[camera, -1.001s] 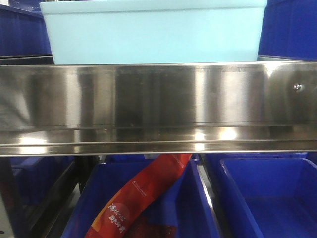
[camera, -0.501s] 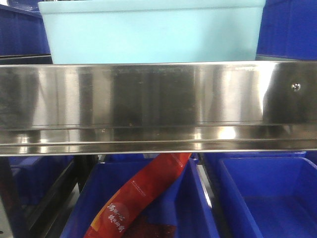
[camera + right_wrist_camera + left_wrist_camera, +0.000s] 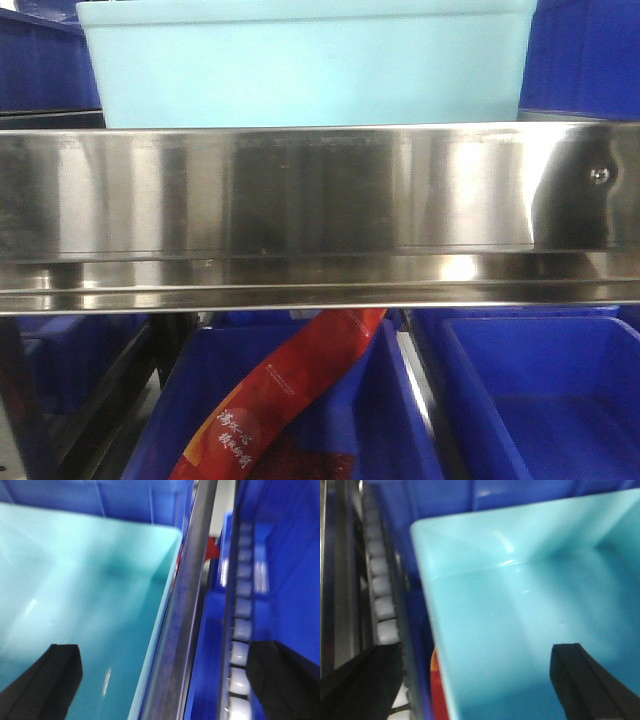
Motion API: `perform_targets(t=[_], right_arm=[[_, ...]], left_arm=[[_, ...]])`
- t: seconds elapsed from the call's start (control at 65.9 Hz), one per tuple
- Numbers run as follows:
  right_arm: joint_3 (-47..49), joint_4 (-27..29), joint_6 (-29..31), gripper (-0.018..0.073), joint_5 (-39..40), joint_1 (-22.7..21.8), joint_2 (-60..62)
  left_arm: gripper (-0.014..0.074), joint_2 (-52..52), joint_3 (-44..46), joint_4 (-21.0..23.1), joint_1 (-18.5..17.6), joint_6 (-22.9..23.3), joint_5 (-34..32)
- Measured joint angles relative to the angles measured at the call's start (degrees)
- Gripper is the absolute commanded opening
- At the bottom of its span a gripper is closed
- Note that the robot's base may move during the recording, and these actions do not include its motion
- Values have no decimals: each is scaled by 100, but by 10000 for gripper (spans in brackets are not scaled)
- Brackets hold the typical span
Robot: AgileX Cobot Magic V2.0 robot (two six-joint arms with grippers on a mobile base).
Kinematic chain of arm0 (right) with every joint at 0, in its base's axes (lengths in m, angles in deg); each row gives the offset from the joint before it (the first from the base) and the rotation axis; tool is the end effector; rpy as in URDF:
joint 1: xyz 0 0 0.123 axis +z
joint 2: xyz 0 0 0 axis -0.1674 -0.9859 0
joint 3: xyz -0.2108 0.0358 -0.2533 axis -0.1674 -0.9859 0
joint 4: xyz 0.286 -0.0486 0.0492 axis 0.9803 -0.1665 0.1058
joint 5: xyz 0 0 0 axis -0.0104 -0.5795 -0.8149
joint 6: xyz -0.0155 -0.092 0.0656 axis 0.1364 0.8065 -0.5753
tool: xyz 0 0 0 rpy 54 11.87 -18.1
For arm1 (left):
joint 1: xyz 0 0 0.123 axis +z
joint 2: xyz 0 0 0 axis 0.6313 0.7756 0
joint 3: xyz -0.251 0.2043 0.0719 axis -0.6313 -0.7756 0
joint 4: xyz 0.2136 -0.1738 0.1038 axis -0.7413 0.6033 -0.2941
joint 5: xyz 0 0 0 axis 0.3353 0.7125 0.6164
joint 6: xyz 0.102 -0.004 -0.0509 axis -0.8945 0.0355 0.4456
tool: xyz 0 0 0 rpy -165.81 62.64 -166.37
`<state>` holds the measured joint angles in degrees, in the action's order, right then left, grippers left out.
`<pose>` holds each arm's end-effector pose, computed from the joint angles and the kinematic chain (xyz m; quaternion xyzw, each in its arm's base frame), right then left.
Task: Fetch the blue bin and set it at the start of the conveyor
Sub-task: 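Close both grippers on the light-blue bin's side walls, then lift the bin with both grippers and pull it off the shelf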
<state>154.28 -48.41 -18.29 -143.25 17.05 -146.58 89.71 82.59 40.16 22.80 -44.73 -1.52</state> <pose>0.3983 0.0629 0.4626 -0.0593 0.9137 0.0783 0.3944 0.4195 -0.1230 0.4353 0.0831 0.9198 -0.0743 0.3763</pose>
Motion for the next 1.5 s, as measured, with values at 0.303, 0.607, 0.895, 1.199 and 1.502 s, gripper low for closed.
perform_targets(t=[0.303,0.607,0.895,1.199,1.502], right_arm=[[38,161,-20,567,53,0,-1134],[38,186,-20,38,169,0,-1482],[61,343,-123,-151,203,37,-1482],[61,343,-123,-151,128,37,-1331],[61,386,-164,-151,46,48,-337]], left_arm=[[496,666,21,-43,242,10,38],[198,903,29,0,280,10,50],[-111,930,43,99,269,108,109],[-111,801,151,111,269,118,263],[-111,-233,307,109,144,149,458]])
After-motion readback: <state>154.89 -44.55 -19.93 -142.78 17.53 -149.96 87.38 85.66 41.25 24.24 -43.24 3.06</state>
